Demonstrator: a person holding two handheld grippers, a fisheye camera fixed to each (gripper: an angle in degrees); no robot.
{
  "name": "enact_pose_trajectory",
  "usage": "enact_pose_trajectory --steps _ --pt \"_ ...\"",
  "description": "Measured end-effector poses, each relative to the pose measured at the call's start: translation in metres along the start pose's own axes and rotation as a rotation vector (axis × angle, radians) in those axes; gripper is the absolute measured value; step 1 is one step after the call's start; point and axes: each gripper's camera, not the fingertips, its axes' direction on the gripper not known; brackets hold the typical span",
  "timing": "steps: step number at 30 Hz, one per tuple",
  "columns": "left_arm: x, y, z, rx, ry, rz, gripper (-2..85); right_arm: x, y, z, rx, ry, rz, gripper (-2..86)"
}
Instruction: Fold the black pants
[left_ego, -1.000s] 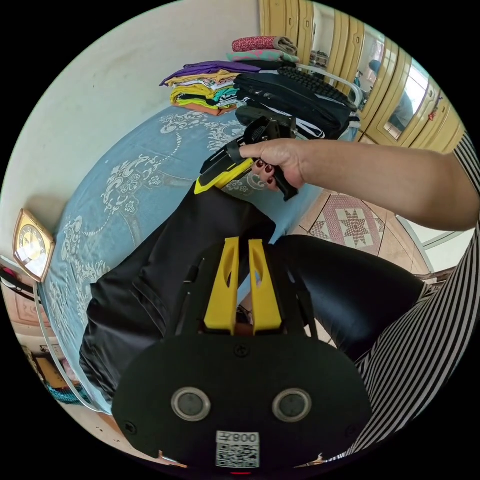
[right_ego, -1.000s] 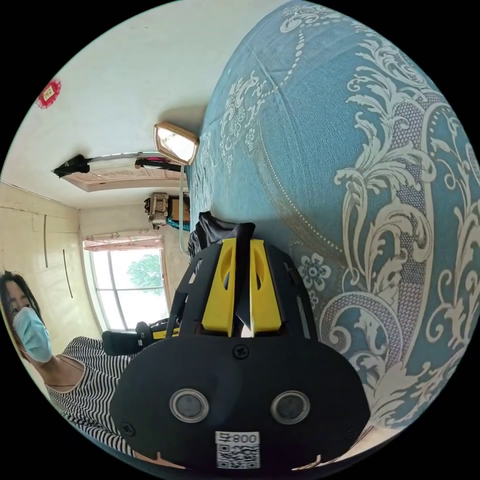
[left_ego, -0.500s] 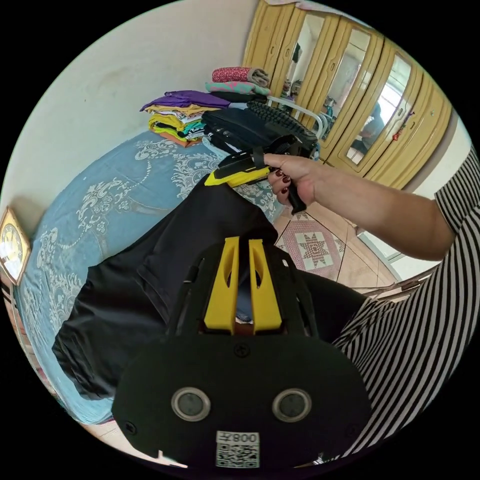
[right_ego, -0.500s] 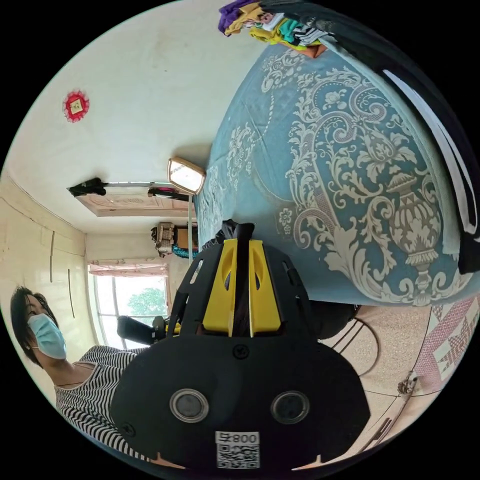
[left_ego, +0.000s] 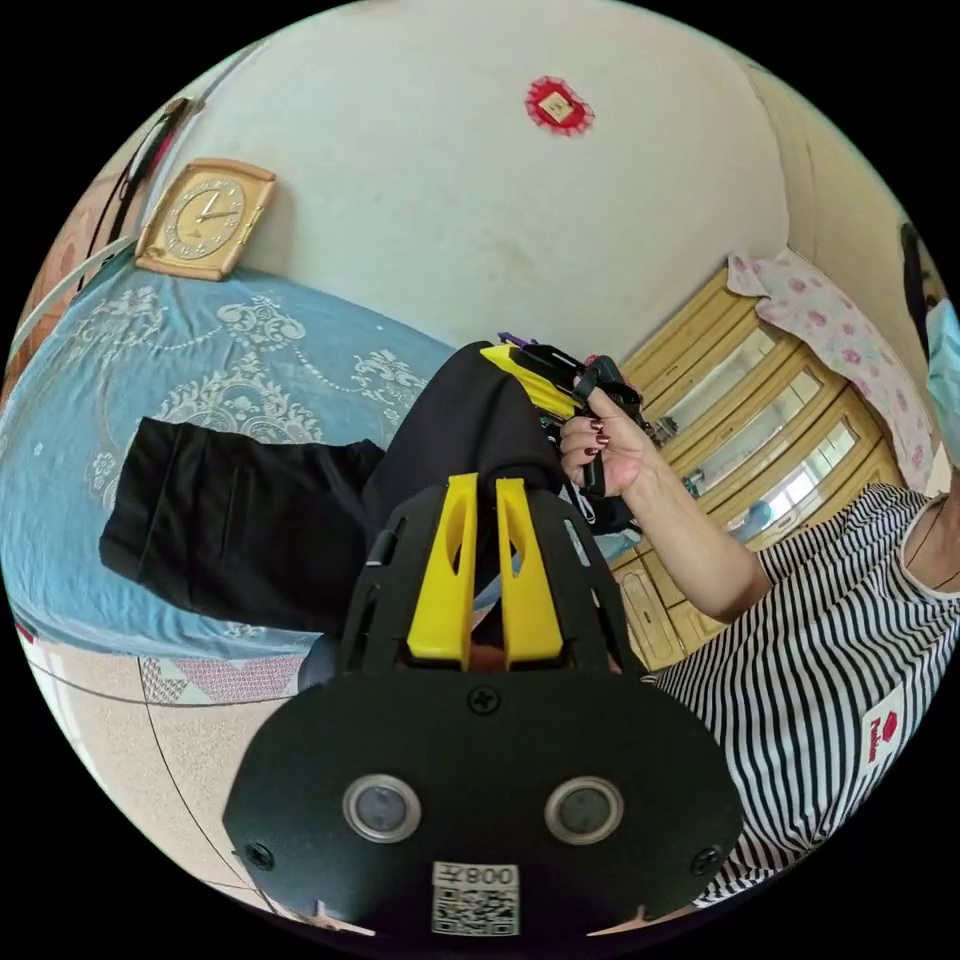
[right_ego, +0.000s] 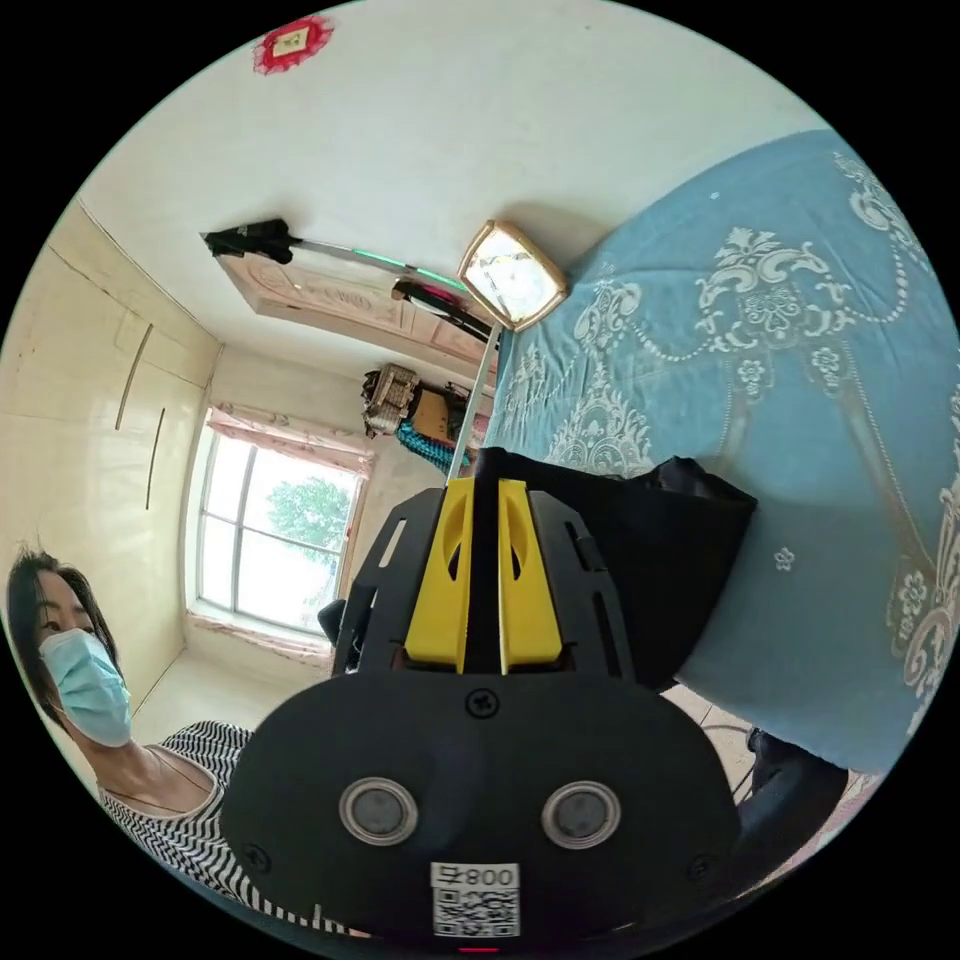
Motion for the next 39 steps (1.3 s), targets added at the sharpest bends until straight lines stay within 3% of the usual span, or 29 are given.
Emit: enact_pose_trajectory --steps 10,20,24,29,35,39 --pt "-0.227 0.104 -0.076 0.128 -0.042 -0.32 2.2 -0.099 -0.106 0.185 -0.233 0.113 0.002 2.9" --pt "-0.385 0.206 -0.088 0.159 -0.017 -0.602 4.1 -0.167 -0.166 0.287 -0.356 0.128 0.035 1.2" --pt "-0.414 0.236 -0.087 0.199 0.029 -0.65 4.4 -0.209 -0.181 0.294 -0.352 0.147 -0.029 0.4" --pt "-0.422 0.271 -0.094 0.227 -0.041 -0.668 2.5 -0.272 -0.173 0.299 -0.393 0.183 -0.2 0.1" --pt "-0.396 0.285 -0.096 0.309 -0.127 -0.569 0.4 -0.333 -0.15 0.36 -0.554 0.411 -0.443 0.1" --pt "-0.389 0.259 -0.064 0.178 -0.215 -0.469 0.1 -0.353 -0.126 0.404 -0.648 0.585 -0.562 0.2"
